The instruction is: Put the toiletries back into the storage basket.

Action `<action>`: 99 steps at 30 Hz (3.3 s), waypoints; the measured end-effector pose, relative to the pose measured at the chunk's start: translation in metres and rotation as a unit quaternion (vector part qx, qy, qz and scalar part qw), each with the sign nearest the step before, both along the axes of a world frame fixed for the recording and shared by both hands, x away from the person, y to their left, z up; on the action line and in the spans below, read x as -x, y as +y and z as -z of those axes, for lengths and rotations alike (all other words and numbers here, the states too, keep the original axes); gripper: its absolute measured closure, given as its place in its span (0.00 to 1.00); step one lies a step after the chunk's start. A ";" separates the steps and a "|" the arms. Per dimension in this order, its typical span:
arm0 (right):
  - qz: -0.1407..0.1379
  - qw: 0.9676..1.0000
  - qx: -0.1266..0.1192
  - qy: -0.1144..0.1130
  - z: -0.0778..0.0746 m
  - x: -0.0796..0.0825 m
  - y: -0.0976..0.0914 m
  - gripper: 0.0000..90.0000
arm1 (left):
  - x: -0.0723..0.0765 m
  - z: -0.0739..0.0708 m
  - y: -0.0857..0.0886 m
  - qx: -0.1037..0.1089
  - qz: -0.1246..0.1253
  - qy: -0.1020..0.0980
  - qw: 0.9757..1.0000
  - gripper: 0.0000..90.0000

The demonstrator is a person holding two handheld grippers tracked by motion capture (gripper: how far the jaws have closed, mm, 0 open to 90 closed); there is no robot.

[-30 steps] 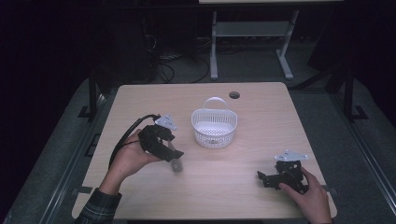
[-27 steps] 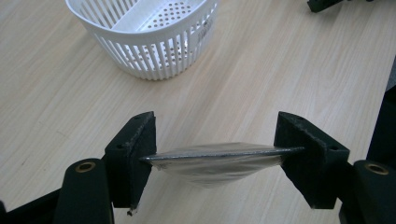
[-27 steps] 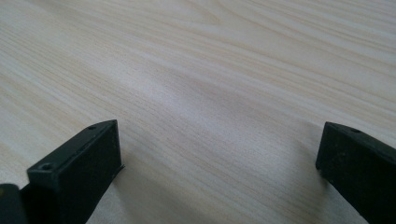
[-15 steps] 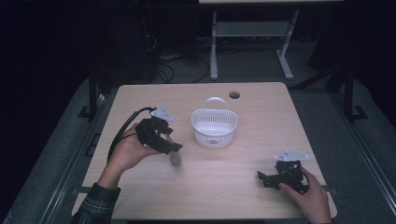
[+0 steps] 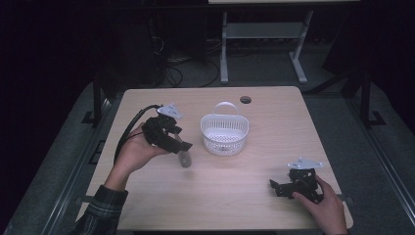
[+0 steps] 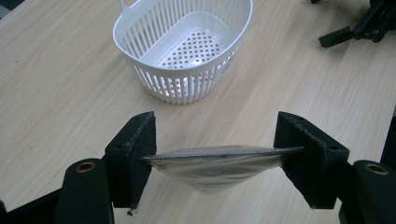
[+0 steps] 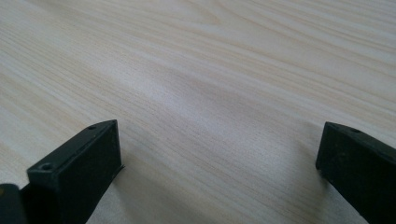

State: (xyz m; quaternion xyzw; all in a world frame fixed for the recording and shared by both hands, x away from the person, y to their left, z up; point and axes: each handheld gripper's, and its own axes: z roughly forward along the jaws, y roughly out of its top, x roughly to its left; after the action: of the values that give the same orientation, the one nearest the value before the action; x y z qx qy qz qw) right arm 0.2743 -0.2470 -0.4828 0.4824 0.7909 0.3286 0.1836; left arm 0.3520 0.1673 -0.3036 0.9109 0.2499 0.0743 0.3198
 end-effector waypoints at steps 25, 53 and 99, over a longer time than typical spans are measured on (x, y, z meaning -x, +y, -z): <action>0.000 1.000 0.000 0.000 0.000 0.000 0.000 0.00 | -0.024 -0.012 -0.013 0.015 -0.002 -0.011 1.000 0.33; 0.000 1.000 0.000 0.000 0.000 0.000 0.000 0.00 | -0.037 -0.038 -0.028 0.025 0.003 -0.032 0.999 0.33; 0.000 1.000 0.000 -0.001 0.000 0.000 0.000 0.00 | -0.061 -0.062 -0.064 0.044 0.020 -0.066 0.997 0.33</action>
State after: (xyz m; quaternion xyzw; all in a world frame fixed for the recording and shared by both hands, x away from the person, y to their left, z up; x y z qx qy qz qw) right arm 0.2743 -0.2470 -0.4828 0.4824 0.7907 0.3288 0.1841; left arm 0.4132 0.1038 -0.2417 0.8940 0.2129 0.1166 0.3766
